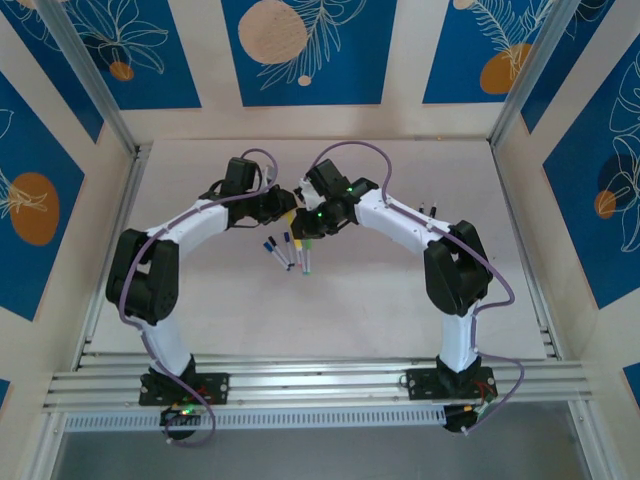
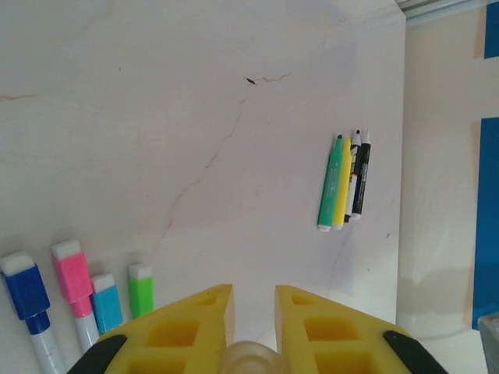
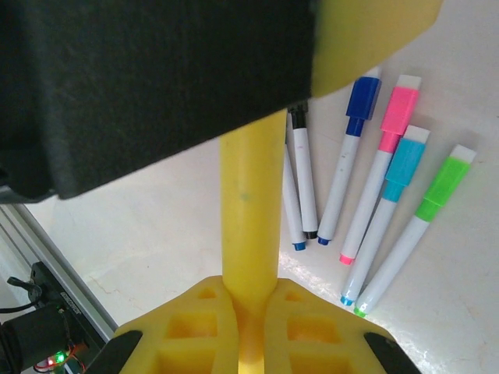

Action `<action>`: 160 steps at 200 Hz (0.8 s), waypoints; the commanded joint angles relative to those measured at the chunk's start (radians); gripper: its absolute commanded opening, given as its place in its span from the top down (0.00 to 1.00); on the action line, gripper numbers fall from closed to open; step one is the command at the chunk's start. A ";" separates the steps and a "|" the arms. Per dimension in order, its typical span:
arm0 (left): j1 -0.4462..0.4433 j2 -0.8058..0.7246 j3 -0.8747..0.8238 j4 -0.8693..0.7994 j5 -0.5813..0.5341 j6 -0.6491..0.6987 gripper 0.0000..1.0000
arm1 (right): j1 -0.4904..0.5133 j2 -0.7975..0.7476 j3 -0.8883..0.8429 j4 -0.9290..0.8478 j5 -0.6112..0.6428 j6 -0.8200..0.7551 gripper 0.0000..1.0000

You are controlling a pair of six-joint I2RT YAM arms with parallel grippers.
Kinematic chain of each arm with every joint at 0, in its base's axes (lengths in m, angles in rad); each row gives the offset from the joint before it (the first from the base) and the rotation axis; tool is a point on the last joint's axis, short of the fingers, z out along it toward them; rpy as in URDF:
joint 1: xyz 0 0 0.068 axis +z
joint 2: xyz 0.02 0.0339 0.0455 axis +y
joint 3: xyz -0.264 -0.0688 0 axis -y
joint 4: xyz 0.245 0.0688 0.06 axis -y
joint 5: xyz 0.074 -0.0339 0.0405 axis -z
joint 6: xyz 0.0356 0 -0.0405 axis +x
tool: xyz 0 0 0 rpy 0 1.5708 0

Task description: Open the pen caps

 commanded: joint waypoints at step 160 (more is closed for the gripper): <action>-0.010 0.026 0.035 -0.032 0.012 0.028 1.00 | 0.000 0.018 0.000 0.001 0.005 0.007 1.00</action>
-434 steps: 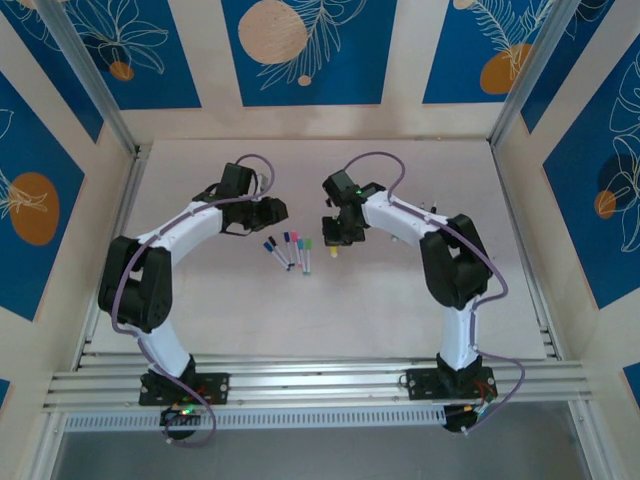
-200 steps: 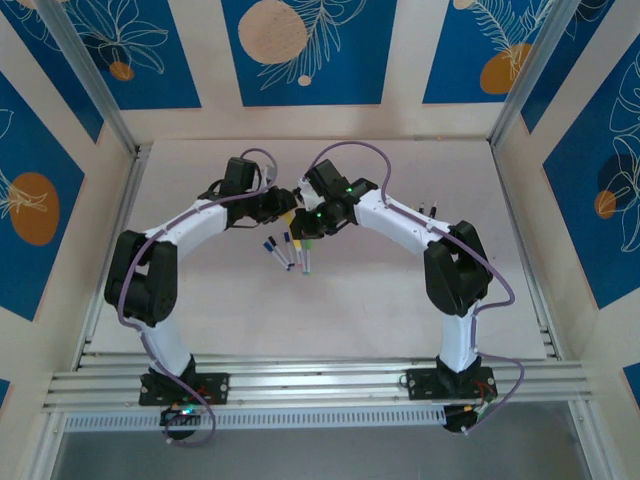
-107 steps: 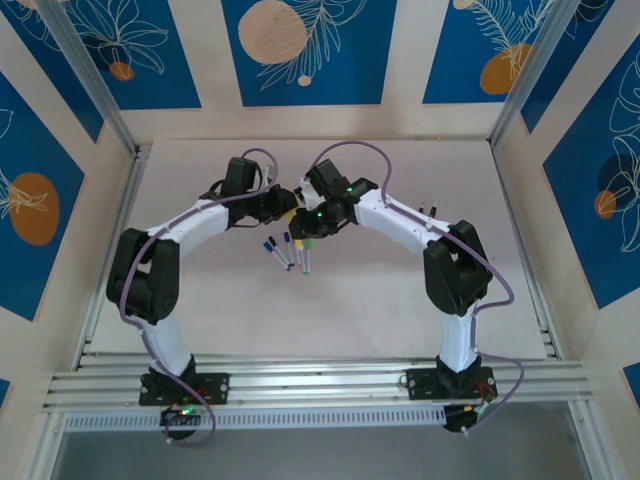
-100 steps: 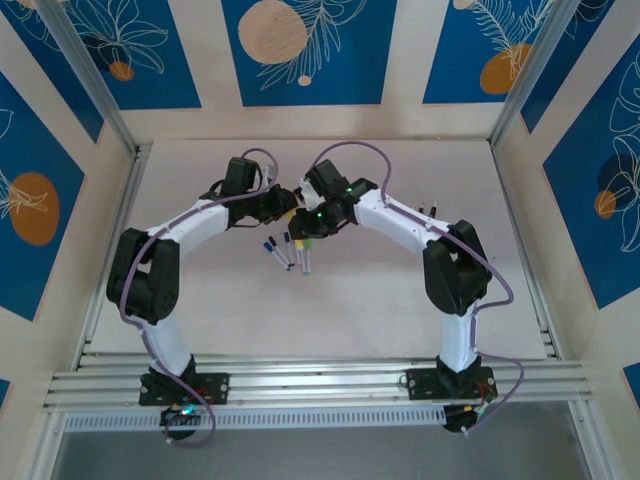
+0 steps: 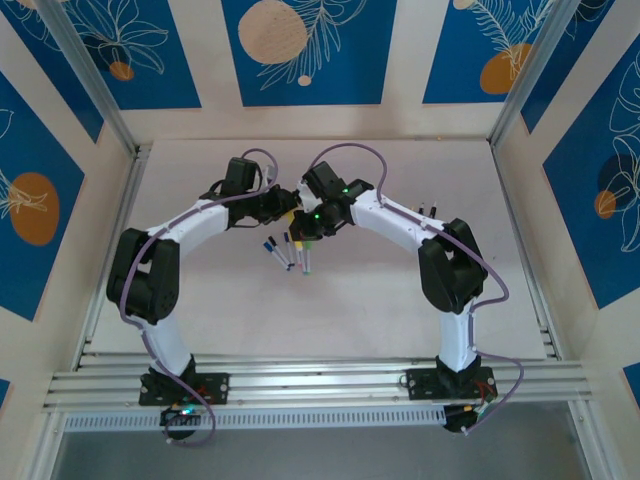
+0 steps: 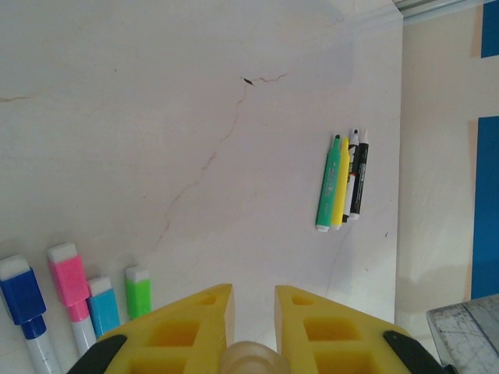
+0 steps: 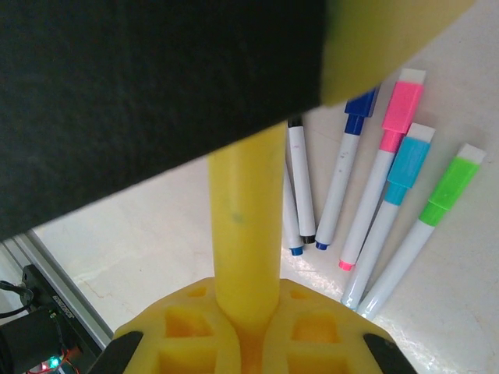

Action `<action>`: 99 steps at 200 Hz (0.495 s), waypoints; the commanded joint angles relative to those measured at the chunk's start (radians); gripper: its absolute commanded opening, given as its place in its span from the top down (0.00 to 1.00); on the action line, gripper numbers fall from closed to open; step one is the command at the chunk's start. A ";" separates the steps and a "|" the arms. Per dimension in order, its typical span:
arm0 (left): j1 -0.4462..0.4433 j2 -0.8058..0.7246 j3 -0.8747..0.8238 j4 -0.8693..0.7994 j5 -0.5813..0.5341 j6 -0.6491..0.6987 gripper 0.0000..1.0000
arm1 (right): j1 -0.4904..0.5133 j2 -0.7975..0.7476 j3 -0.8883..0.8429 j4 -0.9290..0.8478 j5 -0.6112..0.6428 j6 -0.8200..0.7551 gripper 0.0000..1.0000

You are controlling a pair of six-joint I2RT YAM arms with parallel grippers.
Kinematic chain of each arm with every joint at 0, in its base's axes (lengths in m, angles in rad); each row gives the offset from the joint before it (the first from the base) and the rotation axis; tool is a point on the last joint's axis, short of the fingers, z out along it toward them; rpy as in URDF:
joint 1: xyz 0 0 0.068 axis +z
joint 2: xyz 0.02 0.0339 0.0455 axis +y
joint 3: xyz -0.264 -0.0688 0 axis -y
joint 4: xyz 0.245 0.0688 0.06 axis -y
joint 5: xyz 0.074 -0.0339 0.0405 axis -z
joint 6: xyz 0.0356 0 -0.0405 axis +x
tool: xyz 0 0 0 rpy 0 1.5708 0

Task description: Open the pen caps

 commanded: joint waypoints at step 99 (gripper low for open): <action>0.087 0.333 0.685 -0.363 -0.126 0.103 1.00 | 0.161 -0.406 -0.425 -0.041 0.081 0.137 1.00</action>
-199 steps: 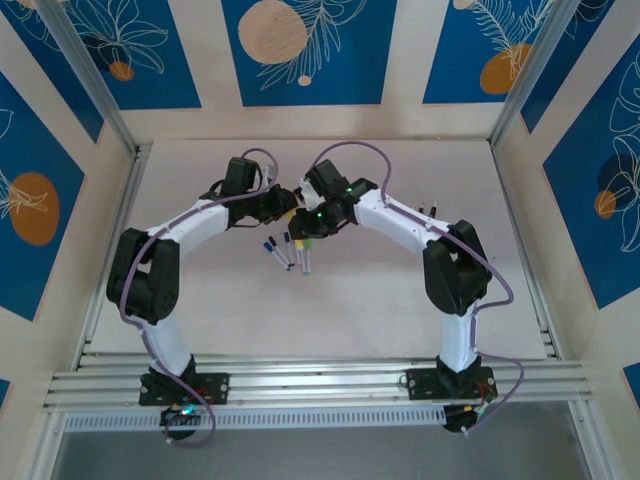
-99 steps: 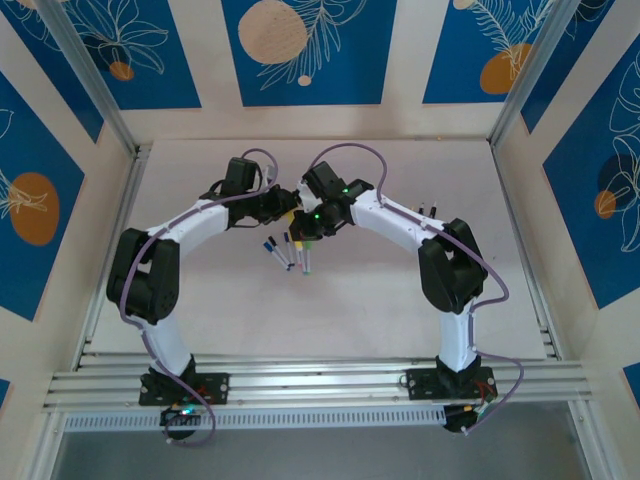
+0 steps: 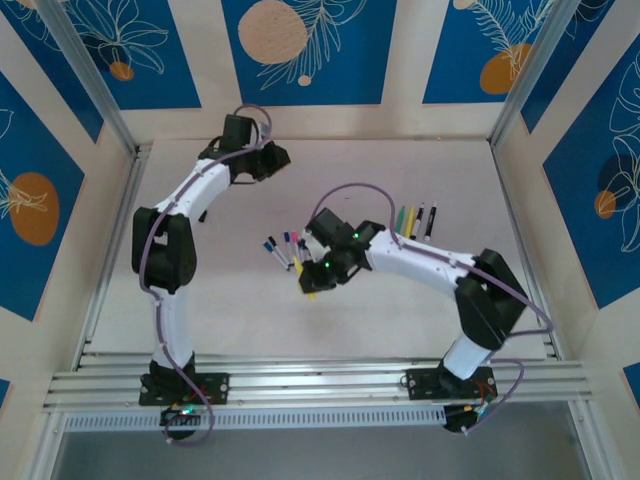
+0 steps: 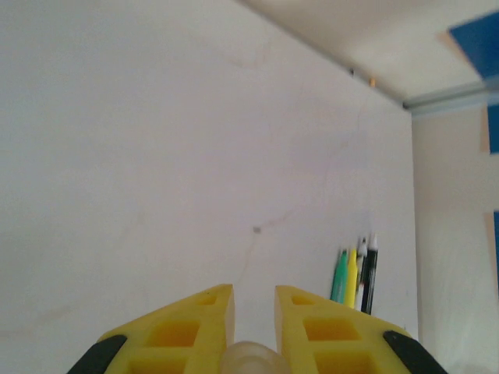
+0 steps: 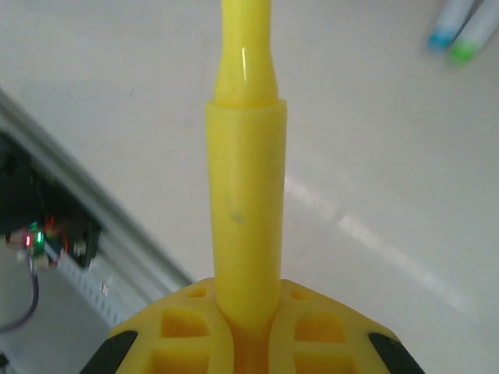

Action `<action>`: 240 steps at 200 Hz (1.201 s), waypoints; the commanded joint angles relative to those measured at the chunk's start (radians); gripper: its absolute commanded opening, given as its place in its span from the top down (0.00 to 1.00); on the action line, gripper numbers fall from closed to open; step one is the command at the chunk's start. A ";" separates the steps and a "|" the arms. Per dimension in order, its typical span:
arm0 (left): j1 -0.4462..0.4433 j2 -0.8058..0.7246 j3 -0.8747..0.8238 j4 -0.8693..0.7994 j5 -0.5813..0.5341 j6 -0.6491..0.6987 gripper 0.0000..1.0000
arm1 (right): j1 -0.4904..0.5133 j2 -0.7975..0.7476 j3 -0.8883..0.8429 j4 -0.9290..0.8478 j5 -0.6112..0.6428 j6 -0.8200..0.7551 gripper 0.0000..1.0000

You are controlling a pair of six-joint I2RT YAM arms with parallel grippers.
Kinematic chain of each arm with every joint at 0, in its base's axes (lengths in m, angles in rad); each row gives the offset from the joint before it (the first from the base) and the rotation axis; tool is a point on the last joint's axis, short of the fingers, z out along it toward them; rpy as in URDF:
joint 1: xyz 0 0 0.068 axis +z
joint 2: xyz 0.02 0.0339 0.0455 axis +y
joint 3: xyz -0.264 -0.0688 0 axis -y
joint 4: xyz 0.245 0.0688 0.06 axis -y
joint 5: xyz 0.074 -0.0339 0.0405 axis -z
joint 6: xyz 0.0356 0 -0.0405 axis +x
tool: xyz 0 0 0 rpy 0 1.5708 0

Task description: Open the pen caps

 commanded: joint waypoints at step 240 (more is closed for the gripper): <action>0.121 0.018 -0.196 -0.391 -0.485 0.342 1.00 | -0.506 0.321 0.301 -0.091 0.402 -0.130 1.00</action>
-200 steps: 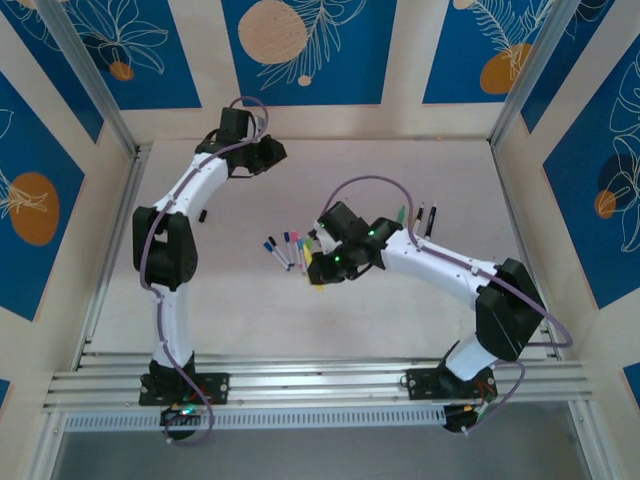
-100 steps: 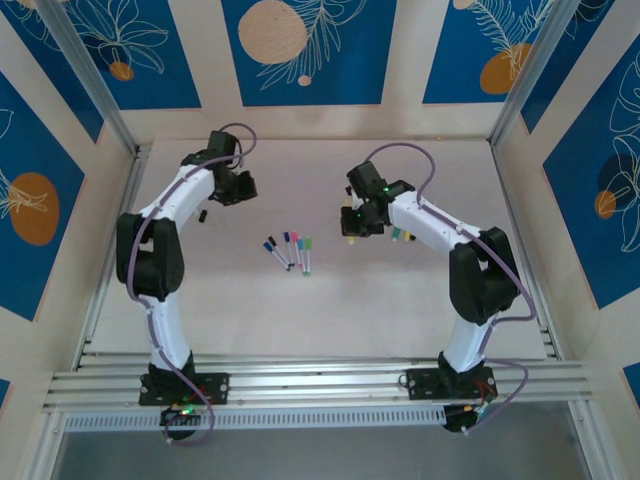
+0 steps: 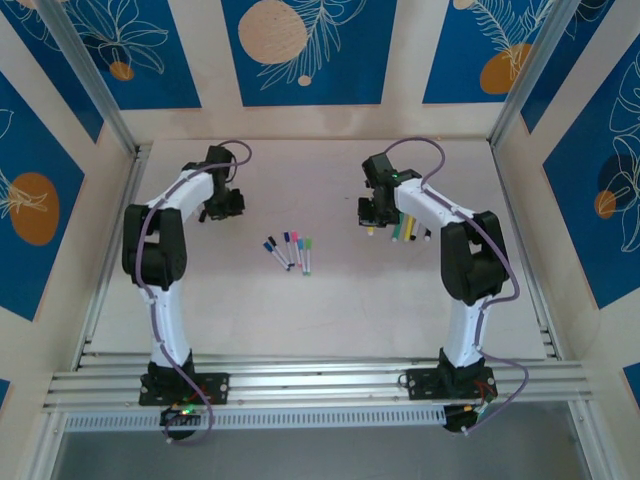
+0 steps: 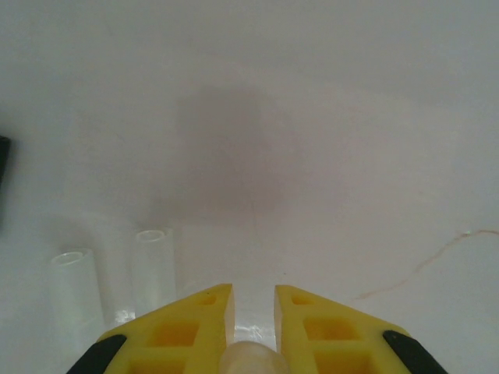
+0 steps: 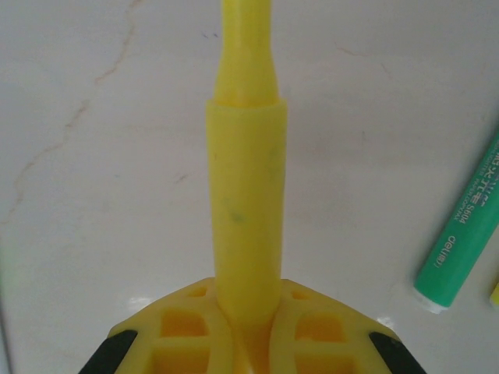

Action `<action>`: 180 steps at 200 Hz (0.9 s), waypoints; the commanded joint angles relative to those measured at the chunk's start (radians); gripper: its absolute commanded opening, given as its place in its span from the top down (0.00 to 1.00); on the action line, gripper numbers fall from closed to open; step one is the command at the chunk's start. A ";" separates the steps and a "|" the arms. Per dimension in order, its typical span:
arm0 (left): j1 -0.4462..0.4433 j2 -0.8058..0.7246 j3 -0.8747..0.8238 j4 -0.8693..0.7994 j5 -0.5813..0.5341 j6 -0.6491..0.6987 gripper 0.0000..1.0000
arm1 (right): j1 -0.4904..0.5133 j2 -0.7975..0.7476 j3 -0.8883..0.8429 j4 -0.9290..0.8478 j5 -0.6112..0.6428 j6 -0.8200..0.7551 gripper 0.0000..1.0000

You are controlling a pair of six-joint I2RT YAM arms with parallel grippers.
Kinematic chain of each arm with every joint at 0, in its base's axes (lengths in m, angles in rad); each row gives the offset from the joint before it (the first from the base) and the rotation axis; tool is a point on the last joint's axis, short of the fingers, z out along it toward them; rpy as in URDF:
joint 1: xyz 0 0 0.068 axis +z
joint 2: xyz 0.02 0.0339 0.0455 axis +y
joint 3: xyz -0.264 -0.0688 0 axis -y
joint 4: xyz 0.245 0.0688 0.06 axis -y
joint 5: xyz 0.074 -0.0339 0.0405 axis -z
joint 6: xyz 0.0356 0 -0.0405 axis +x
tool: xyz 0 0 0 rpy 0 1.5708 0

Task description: Open the pen caps

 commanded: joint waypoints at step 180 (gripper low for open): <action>-0.027 0.063 0.047 -0.055 -0.081 0.010 0.77 | -0.098 0.129 0.043 -0.065 0.111 0.077 0.87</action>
